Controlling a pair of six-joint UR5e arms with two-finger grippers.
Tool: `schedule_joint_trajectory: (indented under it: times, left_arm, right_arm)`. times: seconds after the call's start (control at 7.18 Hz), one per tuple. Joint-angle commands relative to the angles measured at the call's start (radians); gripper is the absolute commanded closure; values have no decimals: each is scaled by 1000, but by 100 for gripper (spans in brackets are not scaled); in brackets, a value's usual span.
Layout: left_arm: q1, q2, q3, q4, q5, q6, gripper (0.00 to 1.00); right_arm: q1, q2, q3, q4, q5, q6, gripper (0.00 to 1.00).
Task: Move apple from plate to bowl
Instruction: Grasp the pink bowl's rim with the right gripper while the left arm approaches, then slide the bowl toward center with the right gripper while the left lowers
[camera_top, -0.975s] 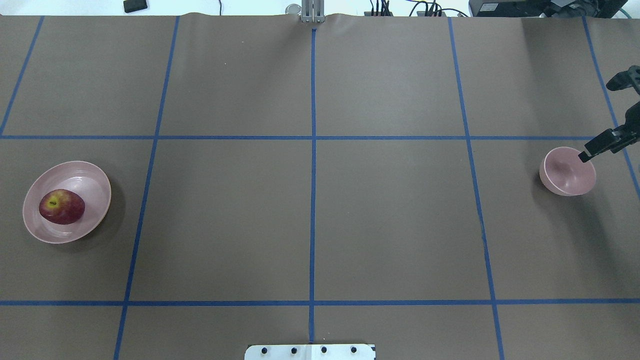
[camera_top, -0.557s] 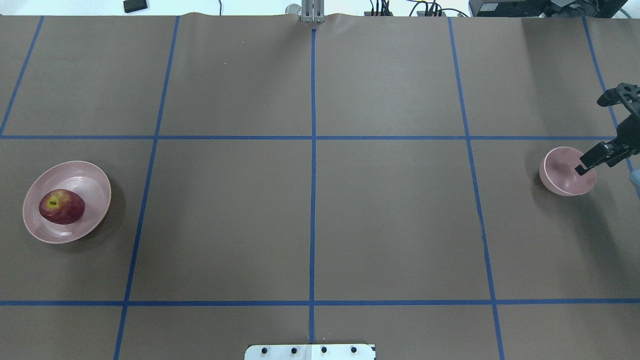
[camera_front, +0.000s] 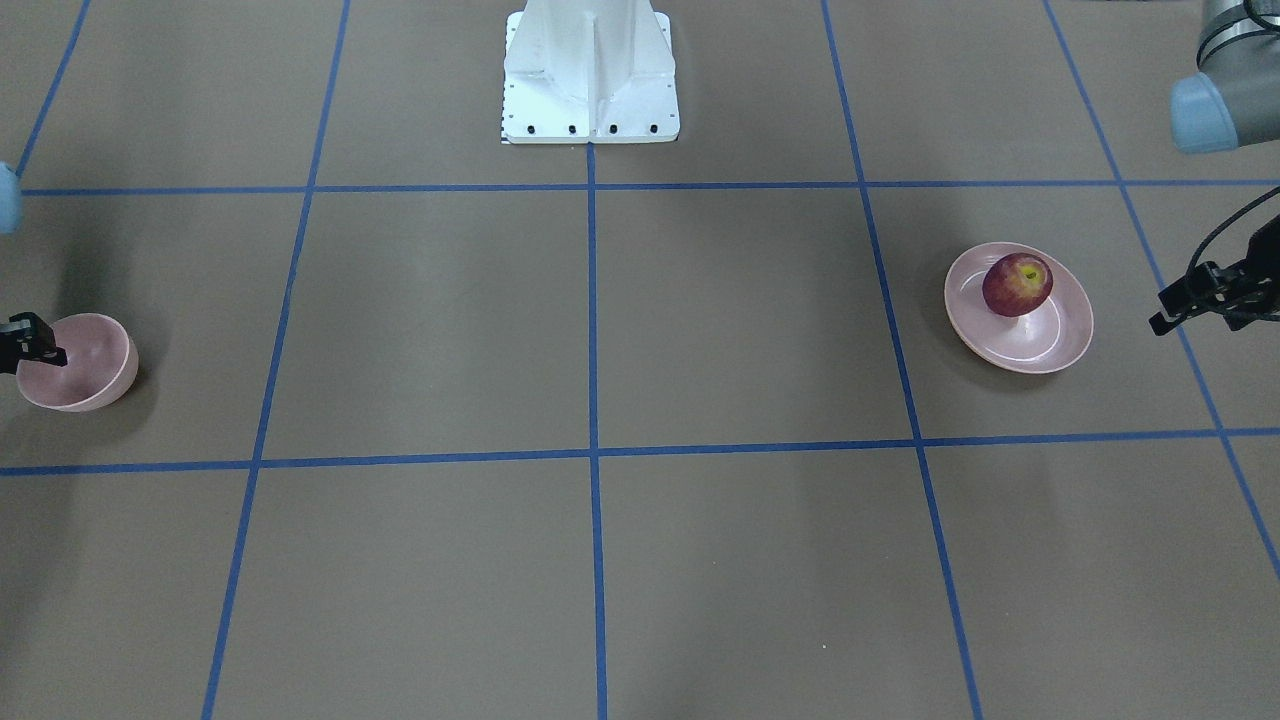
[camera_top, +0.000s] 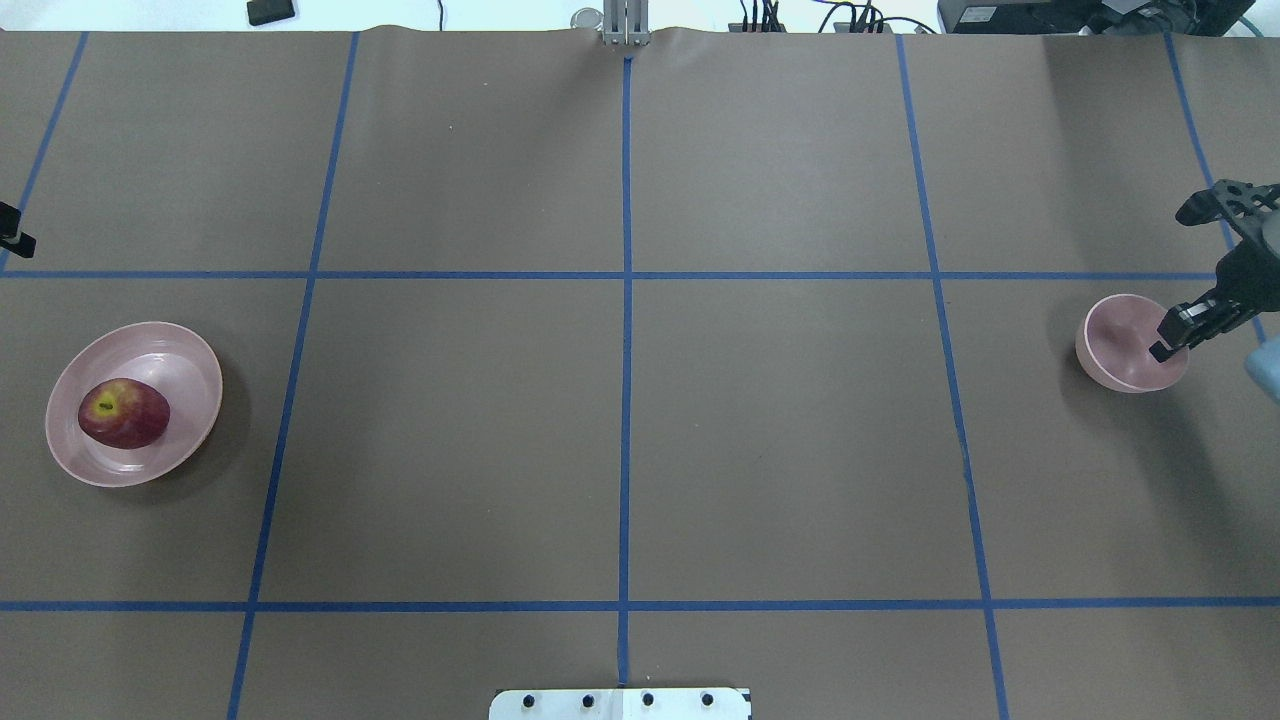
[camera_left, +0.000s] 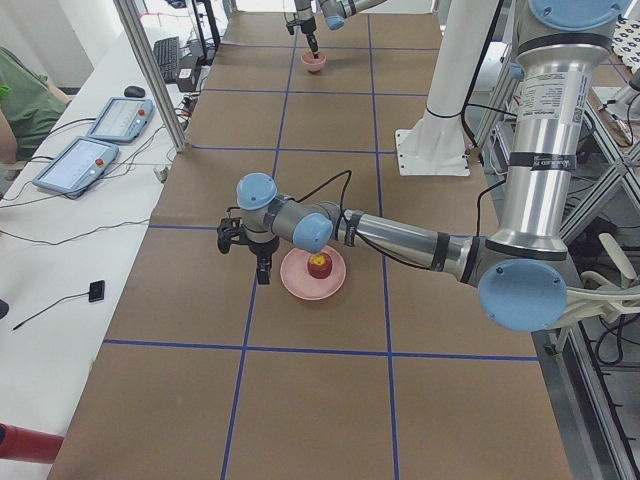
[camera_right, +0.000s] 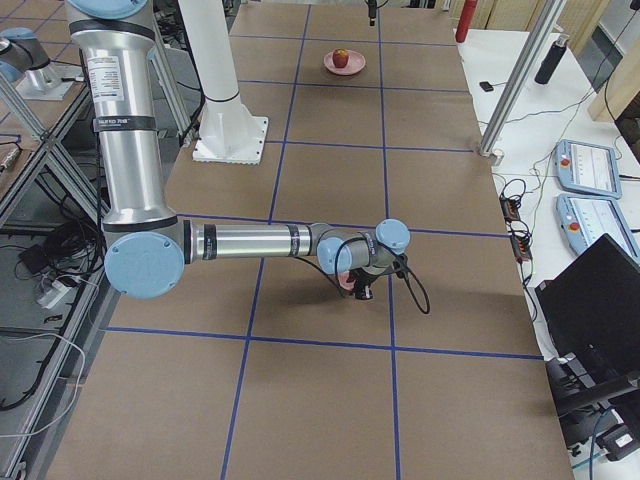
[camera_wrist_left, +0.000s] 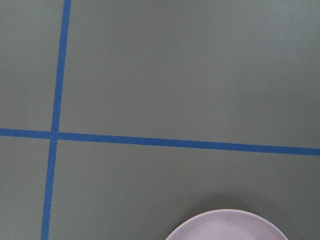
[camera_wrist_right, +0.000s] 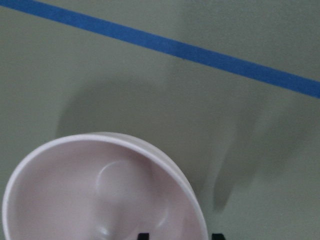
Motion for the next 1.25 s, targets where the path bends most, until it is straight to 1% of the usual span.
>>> schedule_joint_trajectory:
  times: [0.0, 0.14, 0.28, 0.42, 0.56, 0.7, 1.11]
  left_arm:
    - [80, 1, -25, -3, 15, -43, 1]
    - [111, 6, -31, -3, 17, -68, 1]
    - [130, 14, -51, 0, 17, -74, 1]
    - [150, 21, -57, -3, 18, -111, 1]
    - [171, 23, -59, -3, 24, -123, 1]
    - [191, 29, -59, -5, 35, -127, 1]
    - [248, 31, -59, -6, 35, -154, 1]
  right_arm:
    - [-2, 4, 26, -1, 17, 42, 100]
    - [0, 33, 45, -1, 43, 123, 100]
    - [0, 53, 56, -1, 49, 157, 100]
    - [2, 84, 52, -3, 77, 179, 100]
    - [5, 122, 66, 0, 118, 310, 100]
    - [5, 157, 82, 0, 140, 404, 100]
    - [5, 231, 101, 0, 195, 557, 100]
